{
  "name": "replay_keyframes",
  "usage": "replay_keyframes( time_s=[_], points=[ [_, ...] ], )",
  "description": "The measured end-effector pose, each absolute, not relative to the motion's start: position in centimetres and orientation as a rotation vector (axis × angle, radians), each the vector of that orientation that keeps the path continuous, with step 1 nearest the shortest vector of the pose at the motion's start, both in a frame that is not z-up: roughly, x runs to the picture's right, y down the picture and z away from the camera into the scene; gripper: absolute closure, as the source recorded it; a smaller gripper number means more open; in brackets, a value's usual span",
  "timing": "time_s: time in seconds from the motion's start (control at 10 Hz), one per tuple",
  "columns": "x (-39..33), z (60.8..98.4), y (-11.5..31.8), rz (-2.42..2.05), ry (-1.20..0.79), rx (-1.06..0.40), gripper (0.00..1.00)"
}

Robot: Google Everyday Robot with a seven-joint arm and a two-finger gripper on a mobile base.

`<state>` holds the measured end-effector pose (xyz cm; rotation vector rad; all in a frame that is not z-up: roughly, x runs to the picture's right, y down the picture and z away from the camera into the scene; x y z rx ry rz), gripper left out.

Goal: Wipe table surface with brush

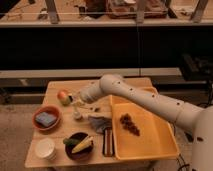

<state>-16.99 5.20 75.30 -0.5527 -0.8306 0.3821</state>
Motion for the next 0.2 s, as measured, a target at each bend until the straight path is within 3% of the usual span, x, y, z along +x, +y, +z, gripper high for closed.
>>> replay_keyframes(
  time_s=[0.2],
  points=[
    [-17.56, 74.62, 5.87, 0.353, -0.854, -0.573, 1.00]
  ],
)
